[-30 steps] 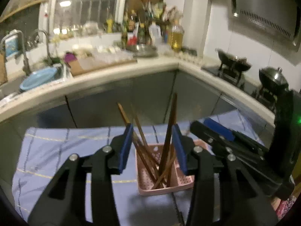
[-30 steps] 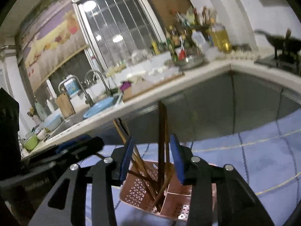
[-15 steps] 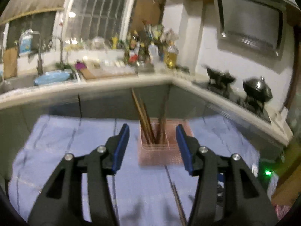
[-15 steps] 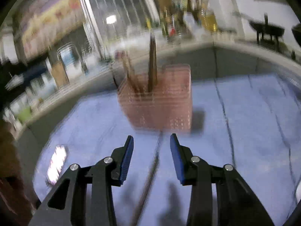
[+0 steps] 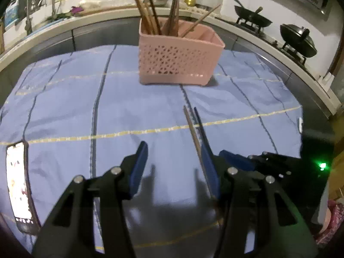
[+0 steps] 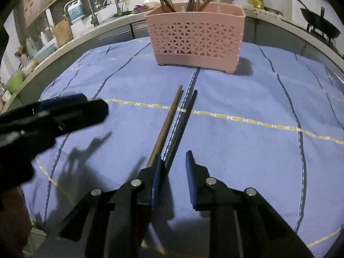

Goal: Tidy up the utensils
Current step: 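Grasp the last chopsticks on the cloth with the left tool while the right tool grasps one, then raise the chopsticks over the pink caddy and drop them in with both tools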

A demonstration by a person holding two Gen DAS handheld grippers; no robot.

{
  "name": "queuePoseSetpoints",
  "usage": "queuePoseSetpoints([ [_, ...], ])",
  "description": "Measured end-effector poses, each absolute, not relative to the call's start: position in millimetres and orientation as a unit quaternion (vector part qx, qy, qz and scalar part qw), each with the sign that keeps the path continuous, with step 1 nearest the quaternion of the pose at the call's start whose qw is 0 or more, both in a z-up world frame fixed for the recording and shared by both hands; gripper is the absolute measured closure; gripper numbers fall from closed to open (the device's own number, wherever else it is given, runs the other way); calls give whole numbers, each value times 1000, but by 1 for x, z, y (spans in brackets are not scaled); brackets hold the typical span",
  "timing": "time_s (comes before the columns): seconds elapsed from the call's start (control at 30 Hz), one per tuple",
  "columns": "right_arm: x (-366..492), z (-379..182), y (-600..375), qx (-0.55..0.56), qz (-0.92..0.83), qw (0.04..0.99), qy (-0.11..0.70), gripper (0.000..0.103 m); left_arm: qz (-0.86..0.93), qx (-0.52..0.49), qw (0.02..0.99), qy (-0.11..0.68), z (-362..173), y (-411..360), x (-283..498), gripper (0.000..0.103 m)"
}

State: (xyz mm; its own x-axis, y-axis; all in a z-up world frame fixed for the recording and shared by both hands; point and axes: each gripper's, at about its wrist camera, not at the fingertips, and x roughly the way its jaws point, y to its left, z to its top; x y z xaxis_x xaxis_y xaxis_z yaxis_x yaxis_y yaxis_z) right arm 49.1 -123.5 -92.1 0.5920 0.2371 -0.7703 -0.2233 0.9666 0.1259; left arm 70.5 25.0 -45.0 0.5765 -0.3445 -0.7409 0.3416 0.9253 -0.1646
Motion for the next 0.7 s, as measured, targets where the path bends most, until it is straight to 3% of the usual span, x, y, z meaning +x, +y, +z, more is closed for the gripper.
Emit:
queuePoseSetpoints([
  [0.07, 48, -93, -133, 18, 123, 893, 433, 94, -190, 3, 886, 423, -49, 24, 72, 54],
  [0.13, 45, -96, -145, 33, 109, 893, 435, 97, -189, 13, 883, 429, -54, 18, 74, 54],
  [0.47, 15, -100, -195, 66, 77, 891, 442, 98, -190, 69, 863, 464, -83, -35, 102, 54],
  [0.53, 22, -99, -198, 73, 87, 886, 449, 97, -185, 92, 870, 448, -85, -43, 102, 63],
  [0.6, 30, -97, -199, 65, 89, 886, 451, 95, -192, 108, 870, 441, -87, -47, 103, 90],
  [0.7, 50, -95, -193, 51, 98, 886, 450, 89, -206, 96, 865, 448, -87, -45, 108, 97],
])
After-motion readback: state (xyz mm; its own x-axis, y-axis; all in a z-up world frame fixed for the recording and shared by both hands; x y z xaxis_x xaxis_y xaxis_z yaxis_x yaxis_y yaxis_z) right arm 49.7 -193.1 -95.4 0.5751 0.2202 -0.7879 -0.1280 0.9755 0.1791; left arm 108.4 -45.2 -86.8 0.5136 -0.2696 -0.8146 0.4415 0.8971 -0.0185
